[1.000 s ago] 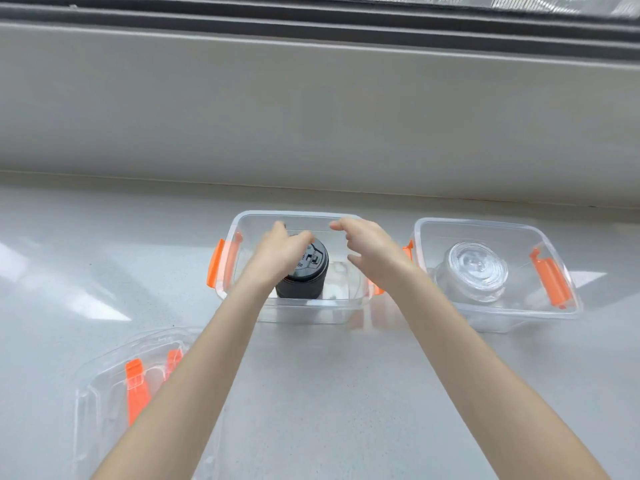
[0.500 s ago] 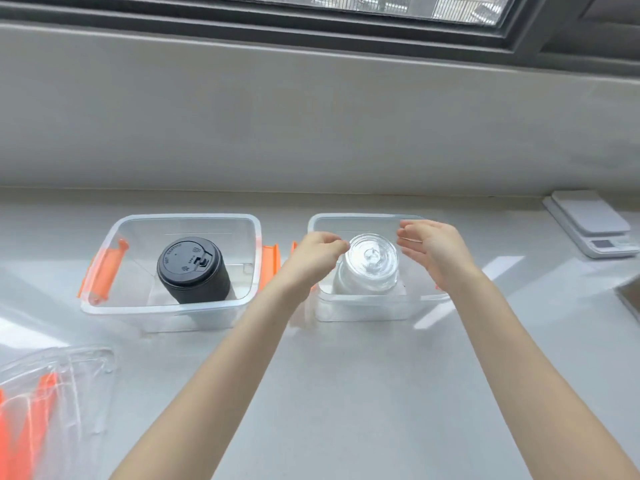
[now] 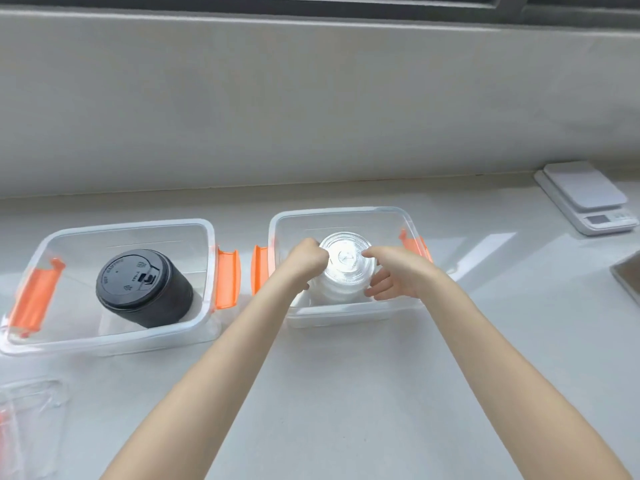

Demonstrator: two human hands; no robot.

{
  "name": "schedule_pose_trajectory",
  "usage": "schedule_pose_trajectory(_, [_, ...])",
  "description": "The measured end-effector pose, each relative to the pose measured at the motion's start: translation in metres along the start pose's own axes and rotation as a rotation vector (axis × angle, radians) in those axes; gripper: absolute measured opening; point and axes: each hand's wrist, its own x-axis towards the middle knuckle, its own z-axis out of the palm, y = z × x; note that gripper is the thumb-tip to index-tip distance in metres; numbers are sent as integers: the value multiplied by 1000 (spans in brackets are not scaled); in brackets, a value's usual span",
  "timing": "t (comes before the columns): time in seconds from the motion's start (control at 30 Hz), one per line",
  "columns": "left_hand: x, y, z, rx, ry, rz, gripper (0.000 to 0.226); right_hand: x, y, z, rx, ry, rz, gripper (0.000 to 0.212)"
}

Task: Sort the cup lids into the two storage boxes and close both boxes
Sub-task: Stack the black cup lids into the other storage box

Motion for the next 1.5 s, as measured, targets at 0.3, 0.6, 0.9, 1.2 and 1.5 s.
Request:
schedule_pose_trajectory(0.3, [7, -5, 0, 40, 19, 5, 43, 4, -6, -2, -138, 73, -121, 36])
schedule_pose_trajectory(0.6, [6, -7, 2, 122, 38, -19, 14, 14, 0, 6, -294, 207, -224, 40])
schedule_pose_trajectory(0.9, [6, -5, 9, 40, 6, -97, 36, 19, -5, 15, 45, 39, -63, 14])
schedule_pose_trajectory(1.2, [12, -4, 5, 28, 6, -24, 39, 29, 4, 7, -24, 31, -63, 12])
schedule_pose_trajectory(1.5, [-8, 3, -5, 101, 55, 71, 41, 18, -4, 9, -28, 129, -201, 25])
